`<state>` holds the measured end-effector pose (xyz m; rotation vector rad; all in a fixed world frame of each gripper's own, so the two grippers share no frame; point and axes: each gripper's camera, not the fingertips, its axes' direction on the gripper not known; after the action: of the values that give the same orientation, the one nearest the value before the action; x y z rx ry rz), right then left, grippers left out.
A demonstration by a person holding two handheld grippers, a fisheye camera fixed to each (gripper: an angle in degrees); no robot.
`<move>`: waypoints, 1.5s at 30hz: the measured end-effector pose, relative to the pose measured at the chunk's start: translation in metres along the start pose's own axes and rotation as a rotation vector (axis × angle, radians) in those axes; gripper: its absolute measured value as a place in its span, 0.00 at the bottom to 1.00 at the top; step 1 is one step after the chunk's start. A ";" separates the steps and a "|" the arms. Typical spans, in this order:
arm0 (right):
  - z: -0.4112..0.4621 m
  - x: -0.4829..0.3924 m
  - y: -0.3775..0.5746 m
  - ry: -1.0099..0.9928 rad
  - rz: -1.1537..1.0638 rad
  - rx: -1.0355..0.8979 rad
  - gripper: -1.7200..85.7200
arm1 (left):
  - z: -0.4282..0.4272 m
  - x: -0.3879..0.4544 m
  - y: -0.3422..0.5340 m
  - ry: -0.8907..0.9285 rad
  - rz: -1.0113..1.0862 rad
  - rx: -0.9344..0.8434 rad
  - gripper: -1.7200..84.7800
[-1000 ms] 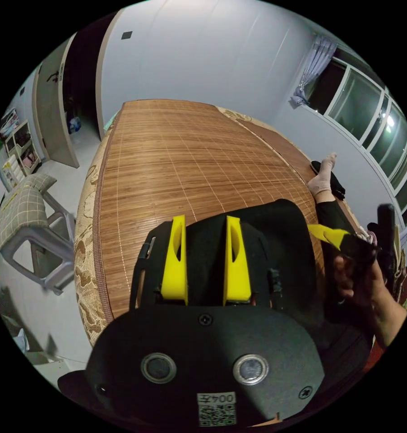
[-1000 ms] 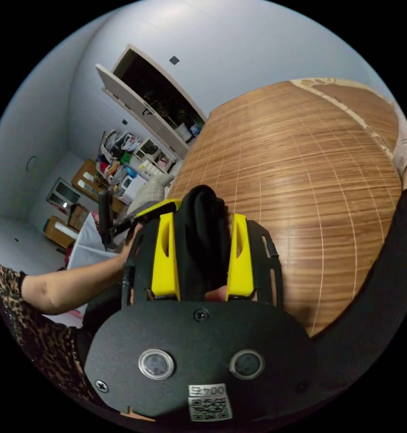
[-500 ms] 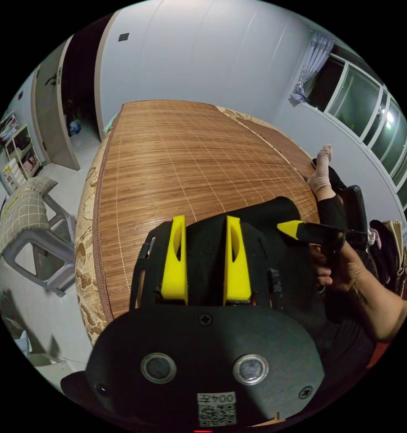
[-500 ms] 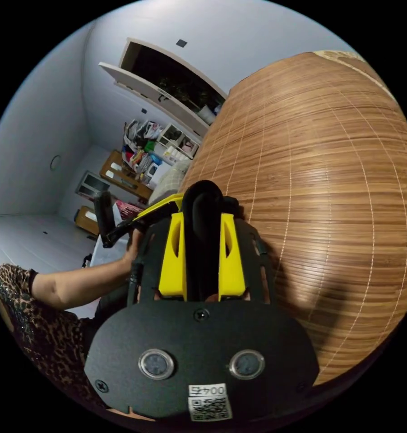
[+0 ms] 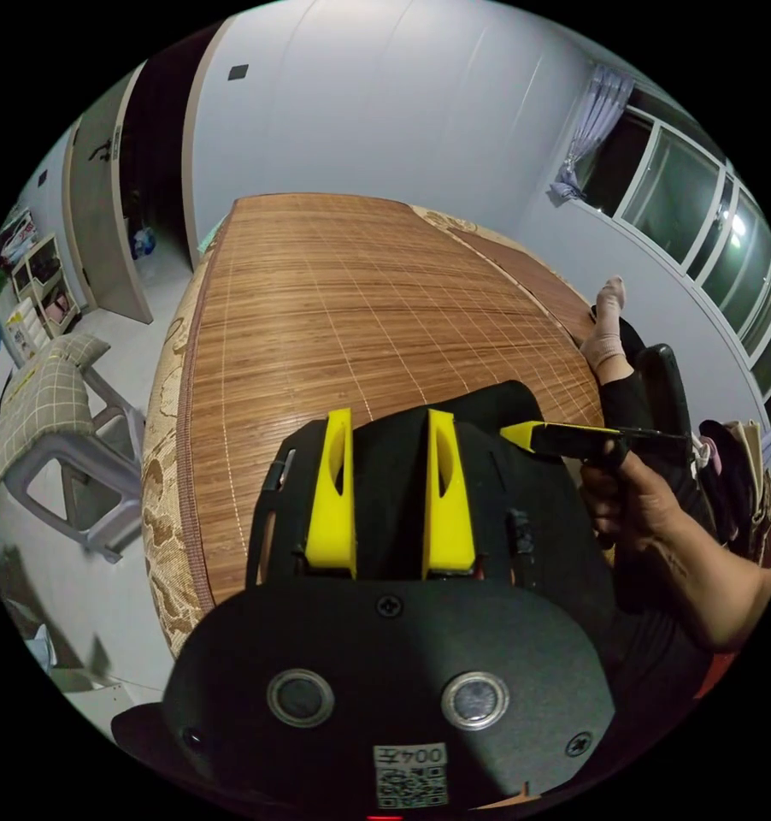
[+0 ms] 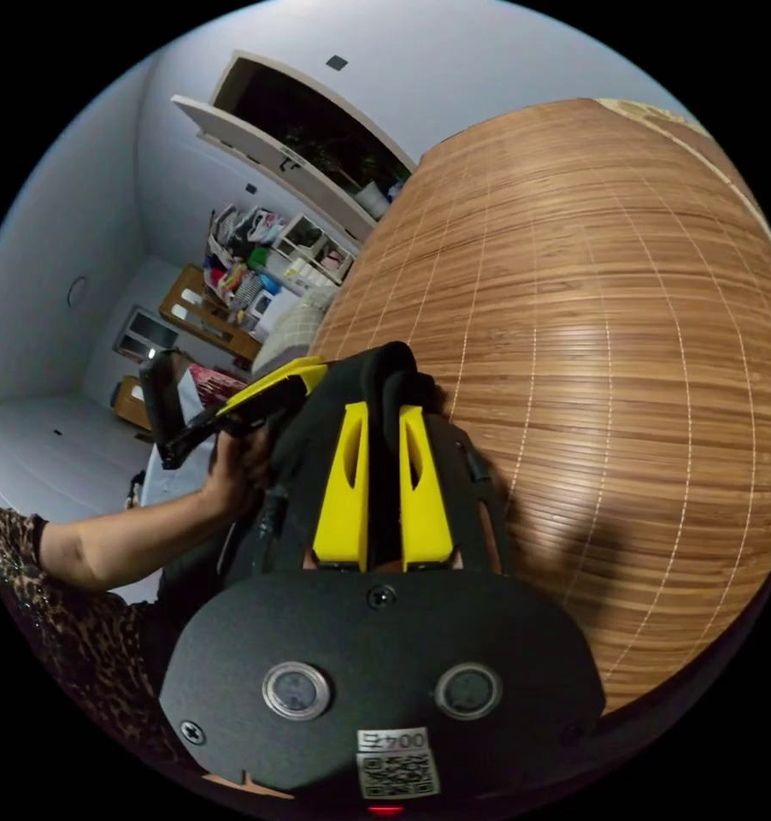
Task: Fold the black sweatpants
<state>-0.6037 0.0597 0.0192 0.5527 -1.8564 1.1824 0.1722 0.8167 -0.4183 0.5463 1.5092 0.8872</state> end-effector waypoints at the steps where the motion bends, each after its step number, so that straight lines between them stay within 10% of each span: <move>1: 0.005 -0.003 -0.001 0.013 -0.008 0.001 0.09 | 0.002 0.000 -0.001 0.000 -0.007 -0.005 0.16; 7: 0.019 0.009 0.000 -0.209 0.103 0.019 0.11 | 0.007 0.008 -0.005 -0.012 -0.010 -0.020 0.16; 15: 0.007 -0.112 0.032 0.206 -0.200 0.101 0.11 | 0.009 0.019 -0.006 -0.018 -0.011 -0.016 0.16; 27: 0.089 -0.175 0.063 0.325 -0.214 -0.034 0.09 | 0.013 0.040 -0.009 -0.021 -0.019 -0.037 0.16; 45: 0.043 -0.296 0.147 0.135 -0.240 0.079 0.14 | -0.015 0.085 -0.020 0.074 -0.032 -0.079 0.15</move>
<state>-0.5669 0.0672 -0.3122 0.7007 -1.5865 1.1072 0.1477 0.8679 -0.4867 0.4341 1.5387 0.9471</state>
